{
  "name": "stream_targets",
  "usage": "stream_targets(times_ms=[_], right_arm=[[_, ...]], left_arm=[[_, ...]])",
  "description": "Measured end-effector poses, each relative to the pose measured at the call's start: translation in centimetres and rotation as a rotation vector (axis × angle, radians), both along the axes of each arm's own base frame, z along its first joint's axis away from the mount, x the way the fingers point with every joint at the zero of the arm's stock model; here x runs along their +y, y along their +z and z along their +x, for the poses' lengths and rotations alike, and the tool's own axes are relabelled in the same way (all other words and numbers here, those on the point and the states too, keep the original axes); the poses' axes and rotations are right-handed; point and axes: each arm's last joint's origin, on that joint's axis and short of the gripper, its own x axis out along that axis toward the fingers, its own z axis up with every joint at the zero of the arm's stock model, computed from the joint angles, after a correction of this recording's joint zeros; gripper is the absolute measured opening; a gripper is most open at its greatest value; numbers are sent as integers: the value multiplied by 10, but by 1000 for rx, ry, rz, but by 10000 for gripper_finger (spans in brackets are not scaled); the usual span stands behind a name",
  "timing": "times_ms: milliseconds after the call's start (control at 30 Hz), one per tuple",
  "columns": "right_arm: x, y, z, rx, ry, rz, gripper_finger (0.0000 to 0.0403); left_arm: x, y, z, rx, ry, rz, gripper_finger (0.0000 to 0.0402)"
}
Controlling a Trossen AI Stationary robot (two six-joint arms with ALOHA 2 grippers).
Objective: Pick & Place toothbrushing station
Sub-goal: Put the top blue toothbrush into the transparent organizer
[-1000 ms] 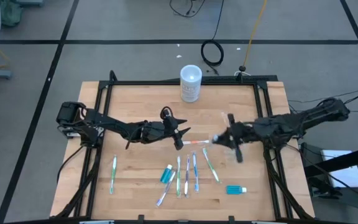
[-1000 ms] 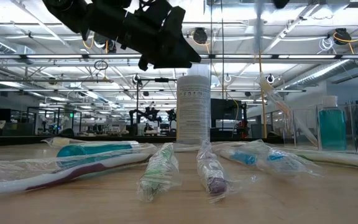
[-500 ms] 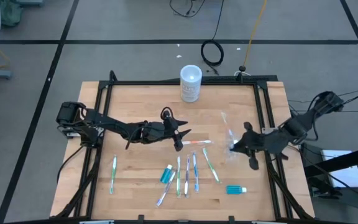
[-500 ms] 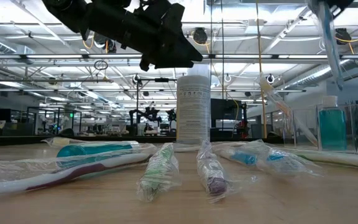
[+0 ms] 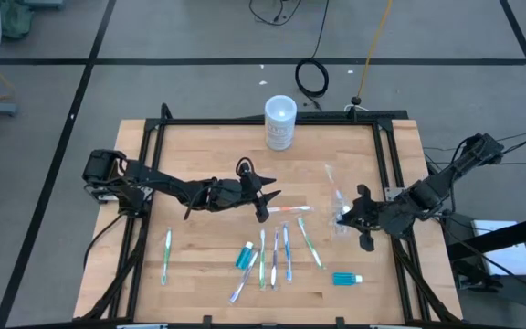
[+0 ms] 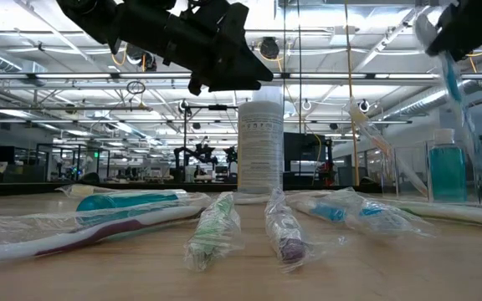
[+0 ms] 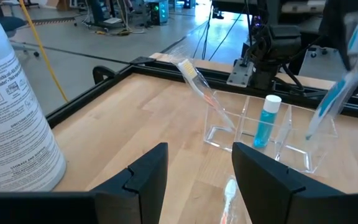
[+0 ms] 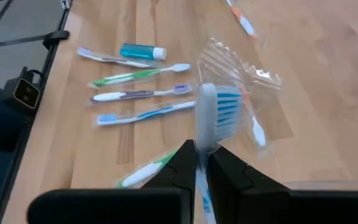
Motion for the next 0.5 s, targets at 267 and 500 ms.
stream_targets(times_ms=[267,500], right_arm=[[0,-14,0,12,78,-119,35],[-2,-11,1,-40,18,-182,87]], left_arm=[[0,0,0,-3,0,0,186],[0,0,0,-3,0,0,186]])
